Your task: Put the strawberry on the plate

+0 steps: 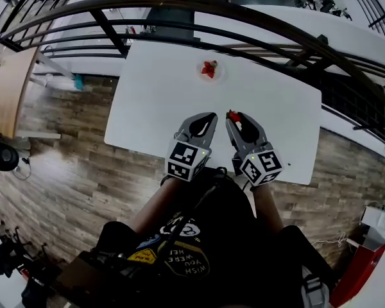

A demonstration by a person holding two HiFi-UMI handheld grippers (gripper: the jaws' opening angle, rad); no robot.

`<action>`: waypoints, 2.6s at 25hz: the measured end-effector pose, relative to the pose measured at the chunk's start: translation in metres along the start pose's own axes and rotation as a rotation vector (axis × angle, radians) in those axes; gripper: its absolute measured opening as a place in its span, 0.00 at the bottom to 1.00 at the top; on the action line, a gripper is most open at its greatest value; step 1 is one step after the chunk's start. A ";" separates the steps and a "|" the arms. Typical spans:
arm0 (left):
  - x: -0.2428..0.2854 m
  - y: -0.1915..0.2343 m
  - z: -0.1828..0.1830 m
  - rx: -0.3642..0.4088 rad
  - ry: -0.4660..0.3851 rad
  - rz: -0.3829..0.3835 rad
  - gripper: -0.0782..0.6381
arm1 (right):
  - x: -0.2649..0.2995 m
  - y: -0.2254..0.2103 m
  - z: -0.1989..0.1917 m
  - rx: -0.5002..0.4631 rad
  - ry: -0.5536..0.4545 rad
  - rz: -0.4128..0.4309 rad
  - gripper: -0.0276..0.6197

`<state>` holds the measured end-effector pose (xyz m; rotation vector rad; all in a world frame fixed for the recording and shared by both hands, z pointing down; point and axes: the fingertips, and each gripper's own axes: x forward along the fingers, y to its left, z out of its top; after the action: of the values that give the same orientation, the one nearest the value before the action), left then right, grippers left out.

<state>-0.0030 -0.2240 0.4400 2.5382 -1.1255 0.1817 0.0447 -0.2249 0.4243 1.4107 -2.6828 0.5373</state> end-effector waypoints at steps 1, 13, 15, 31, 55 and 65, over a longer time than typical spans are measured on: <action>0.004 0.004 -0.001 0.001 0.011 0.010 0.11 | 0.005 -0.004 0.000 0.004 0.005 0.009 0.26; 0.083 0.039 0.004 0.041 0.079 0.071 0.11 | 0.053 -0.074 0.010 0.035 0.022 0.074 0.26; 0.094 0.045 0.005 0.043 0.076 0.082 0.11 | 0.062 -0.084 0.006 0.038 0.033 0.082 0.26; 0.162 0.142 -0.051 -0.002 0.182 0.059 0.11 | 0.162 -0.153 -0.058 0.045 0.103 -0.036 0.26; 0.245 0.244 -0.136 -0.095 0.283 0.085 0.11 | 0.281 -0.232 -0.174 -0.027 0.318 -0.068 0.26; 0.265 0.259 -0.175 -0.090 0.343 0.088 0.11 | 0.298 -0.258 -0.217 -0.080 0.414 -0.104 0.26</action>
<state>-0.0104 -0.5022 0.7408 2.2674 -1.0807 0.5529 0.0586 -0.5216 0.7623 1.2473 -2.2689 0.6251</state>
